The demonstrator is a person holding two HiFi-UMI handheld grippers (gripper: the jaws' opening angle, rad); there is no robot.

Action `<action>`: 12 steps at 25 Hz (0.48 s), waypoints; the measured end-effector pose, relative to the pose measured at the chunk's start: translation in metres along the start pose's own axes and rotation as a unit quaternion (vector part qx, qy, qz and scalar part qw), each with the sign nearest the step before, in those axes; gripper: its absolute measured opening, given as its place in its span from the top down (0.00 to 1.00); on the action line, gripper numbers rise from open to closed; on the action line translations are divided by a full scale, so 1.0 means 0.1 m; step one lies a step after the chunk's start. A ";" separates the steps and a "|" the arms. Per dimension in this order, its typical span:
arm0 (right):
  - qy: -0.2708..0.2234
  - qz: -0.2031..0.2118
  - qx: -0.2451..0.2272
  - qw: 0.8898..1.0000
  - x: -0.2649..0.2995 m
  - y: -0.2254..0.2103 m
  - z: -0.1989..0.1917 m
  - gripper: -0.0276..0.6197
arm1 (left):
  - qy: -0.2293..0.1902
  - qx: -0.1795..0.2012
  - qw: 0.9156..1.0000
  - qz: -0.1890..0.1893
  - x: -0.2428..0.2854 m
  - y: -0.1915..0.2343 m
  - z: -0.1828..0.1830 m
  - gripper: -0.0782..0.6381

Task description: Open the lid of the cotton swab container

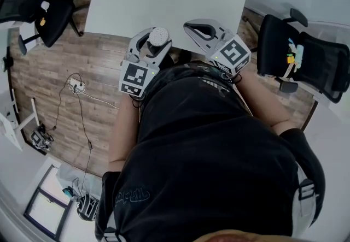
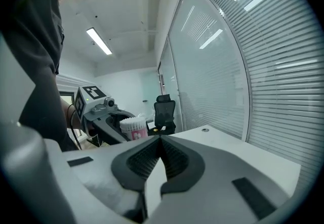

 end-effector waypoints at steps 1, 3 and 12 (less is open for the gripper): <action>0.003 0.001 0.001 1.000 0.00 0.01 -0.02 0.92 | 0.000 -0.004 1.000 0.001 0.00 0.00 -0.02 0.53; 0.011 0.003 0.004 1.000 0.00 0.03 -0.07 0.92 | -0.002 -0.014 1.000 0.001 0.00 0.00 -0.04 0.53; 0.018 0.014 -0.001 1.000 0.03 0.10 -0.09 0.92 | -0.006 -0.019 1.000 -0.004 -0.01 -0.01 -0.04 0.53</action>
Point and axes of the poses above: the fingertips, and each gripper's own axes: x forward along the fingers, y to its left, z out of its top, the point moved 8 cm from there along -x, backward along the fingers, and after that the axes turned 5 degrees about -z, right-handed, at the moved point
